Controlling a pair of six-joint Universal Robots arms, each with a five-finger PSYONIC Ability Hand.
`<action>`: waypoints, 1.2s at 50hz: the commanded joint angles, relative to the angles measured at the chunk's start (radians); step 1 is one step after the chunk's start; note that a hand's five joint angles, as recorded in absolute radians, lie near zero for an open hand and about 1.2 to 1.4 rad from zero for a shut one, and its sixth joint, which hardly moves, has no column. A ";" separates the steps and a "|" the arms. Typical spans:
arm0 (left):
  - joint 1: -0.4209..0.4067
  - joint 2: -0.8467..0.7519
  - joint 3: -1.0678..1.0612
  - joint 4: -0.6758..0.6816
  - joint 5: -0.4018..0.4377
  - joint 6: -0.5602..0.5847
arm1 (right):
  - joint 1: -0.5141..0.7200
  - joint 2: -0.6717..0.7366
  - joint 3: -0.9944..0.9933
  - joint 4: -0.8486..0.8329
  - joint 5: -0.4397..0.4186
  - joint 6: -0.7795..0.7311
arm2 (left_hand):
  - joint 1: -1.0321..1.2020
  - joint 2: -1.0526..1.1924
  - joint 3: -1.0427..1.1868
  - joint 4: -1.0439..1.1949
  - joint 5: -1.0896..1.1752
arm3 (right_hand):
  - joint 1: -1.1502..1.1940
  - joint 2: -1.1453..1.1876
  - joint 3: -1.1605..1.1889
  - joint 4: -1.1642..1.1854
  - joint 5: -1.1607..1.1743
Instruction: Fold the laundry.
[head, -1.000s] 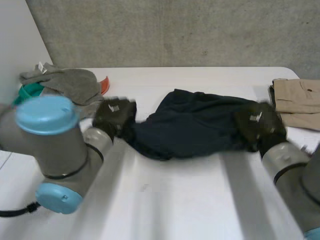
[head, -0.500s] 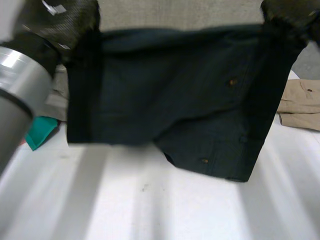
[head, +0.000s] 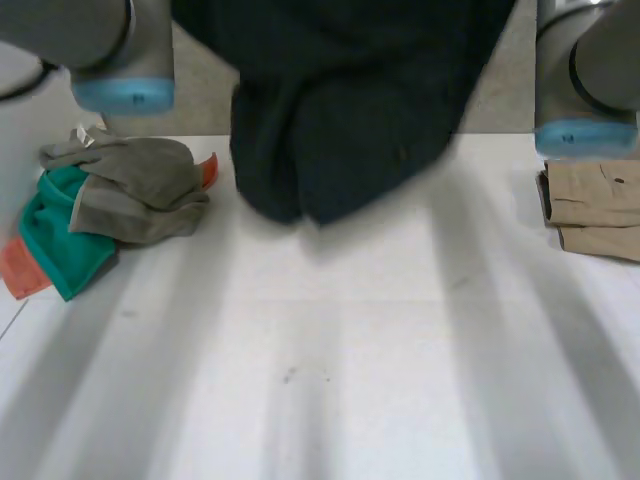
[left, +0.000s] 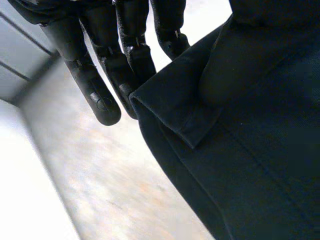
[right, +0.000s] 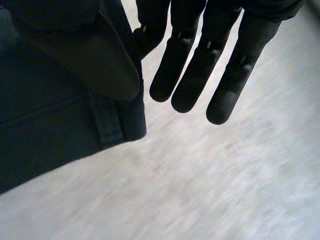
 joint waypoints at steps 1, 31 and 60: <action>-0.032 0.031 -0.092 0.001 -0.042 -0.060 | 0.005 0.003 0.024 -0.066 -0.012 -0.001 | 0.260 0.198 0.202 0.195 0.238 | 0.275 0.219 0.206 0.196 0.207; -0.073 0.196 -1.304 -0.021 -0.039 -0.186 | -0.009 -0.024 0.697 0.407 -0.105 -0.014 | 0.260 0.198 0.202 0.195 0.238 | 0.275 0.219 0.206 0.196 0.207; -0.125 0.551 -1.481 -0.353 -0.039 -0.123 | -0.061 -0.438 1.210 0.673 -0.111 -0.299 | -0.923 -0.984 -0.981 -0.988 -0.945 | 0.275 0.219 0.206 0.196 0.207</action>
